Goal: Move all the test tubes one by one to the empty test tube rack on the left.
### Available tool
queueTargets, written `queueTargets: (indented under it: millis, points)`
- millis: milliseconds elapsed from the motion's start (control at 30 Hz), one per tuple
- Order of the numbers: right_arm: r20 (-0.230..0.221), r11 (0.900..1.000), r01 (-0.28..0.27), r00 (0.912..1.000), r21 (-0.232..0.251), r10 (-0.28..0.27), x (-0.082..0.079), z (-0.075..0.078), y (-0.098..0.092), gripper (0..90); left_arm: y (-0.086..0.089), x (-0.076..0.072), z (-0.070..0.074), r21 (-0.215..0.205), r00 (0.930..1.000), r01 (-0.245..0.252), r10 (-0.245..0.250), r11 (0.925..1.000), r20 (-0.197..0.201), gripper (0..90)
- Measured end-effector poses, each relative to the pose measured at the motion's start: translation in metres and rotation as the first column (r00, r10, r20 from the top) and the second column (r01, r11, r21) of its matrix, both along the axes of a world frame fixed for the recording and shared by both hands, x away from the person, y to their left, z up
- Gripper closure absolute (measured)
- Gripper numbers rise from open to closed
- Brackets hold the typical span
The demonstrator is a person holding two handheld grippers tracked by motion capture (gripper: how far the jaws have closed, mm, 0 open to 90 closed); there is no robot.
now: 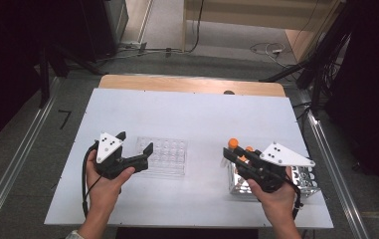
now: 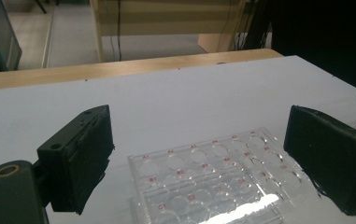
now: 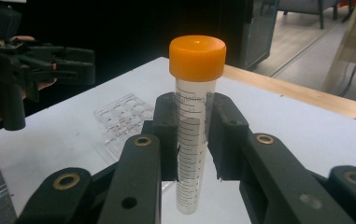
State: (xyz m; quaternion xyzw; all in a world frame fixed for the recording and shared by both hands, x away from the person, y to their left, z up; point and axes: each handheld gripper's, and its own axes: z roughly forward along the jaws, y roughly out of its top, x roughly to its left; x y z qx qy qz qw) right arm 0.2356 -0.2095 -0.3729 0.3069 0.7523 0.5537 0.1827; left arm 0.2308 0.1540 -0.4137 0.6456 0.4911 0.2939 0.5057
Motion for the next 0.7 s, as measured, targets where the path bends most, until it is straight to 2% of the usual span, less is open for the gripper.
queueTargets:
  millis: [133, 367, 533, 700]
  points:
    - [-0.01, 1.0, -0.018, 0.9998, -0.016, 0.018, 0.002, -0.005, 0.015, 72.1, -0.008, 0.002, 0.003, 0.003, 0.9996, 0.027, -0.027, 0.9996, 0.002, 9.1]
    - [-0.024, 0.998, 0.004, 0.9997, -0.069, -0.005, 0.004, -0.016, 0.04, 72.1, -0.026, 0.005, 0.011, -0.024, 0.9954, 0.095, -0.095, 0.9952, 0.01, 9.4]
    - [-0.052, 0.997, 0.011, 0.9985, -0.076, -0.015, 0.008, -0.027, 0.056, 72.1, -0.04, 0.003, 0.019, -0.031, 0.9888, 0.148, -0.147, 0.9885, 0.024, 12.0]
    - [-0.044, 0.994, 0.015, 0.9988, -0.112, -0.02, 0.011, -0.039, 0.071, 72.1, -0.054, 0.002, 0.02, -0.023, 0.9799, 0.198, -0.198, 0.9799, 0.027, 12.8]
